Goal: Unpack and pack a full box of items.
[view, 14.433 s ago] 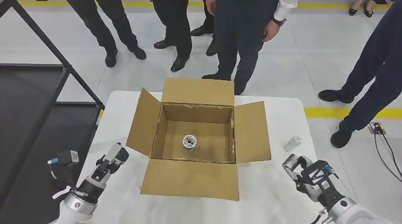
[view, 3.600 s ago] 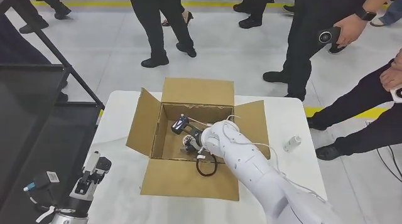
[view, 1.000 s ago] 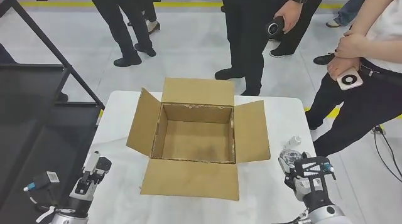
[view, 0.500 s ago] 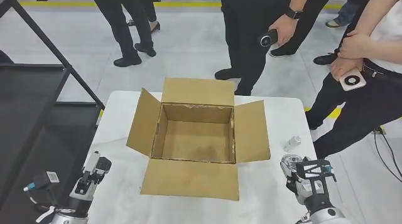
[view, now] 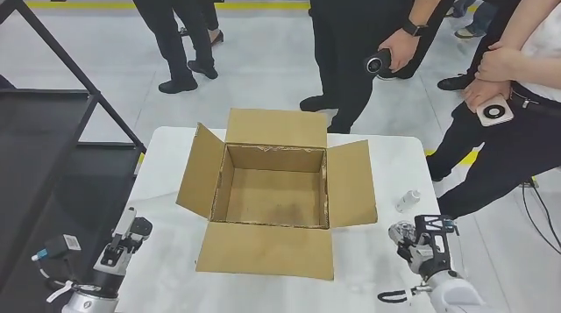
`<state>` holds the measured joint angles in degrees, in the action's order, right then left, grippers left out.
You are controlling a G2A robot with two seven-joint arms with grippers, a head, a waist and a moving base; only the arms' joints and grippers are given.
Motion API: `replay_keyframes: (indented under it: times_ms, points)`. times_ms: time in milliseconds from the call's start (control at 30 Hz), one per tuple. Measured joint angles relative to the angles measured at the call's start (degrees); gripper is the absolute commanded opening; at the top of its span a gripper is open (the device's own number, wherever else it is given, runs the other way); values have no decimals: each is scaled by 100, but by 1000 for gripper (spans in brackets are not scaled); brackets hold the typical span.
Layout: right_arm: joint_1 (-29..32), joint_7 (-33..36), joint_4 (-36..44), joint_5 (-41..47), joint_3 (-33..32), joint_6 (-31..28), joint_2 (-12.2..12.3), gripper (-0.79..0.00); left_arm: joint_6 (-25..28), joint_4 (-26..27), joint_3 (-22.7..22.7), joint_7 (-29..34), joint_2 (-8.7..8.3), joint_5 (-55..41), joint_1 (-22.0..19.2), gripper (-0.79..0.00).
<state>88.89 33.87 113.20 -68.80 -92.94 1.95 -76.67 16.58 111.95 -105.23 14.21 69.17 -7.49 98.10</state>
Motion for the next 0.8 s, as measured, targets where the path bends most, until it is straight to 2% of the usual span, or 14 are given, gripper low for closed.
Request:
replay_keyframes:
  times_ms: [300,733,767,800]
  points:
    - [-364,-629,-1041,-29,248,-102,-3,-785,-1,-3,-2,5,0,3,-2,0]
    - [-732,-544,-1597,-321,476,-29,13,-785,-1,-3,-3,5,0,3,-2,0]
    - [-751,-533,-1625,-315,480,-34,15,-779,-1,-3,-3,5,0,3,-2,0]
    - [-774,-521,-1657,-308,485,-41,17,-720,-1,-3,-3,5,0,3,-2,0]
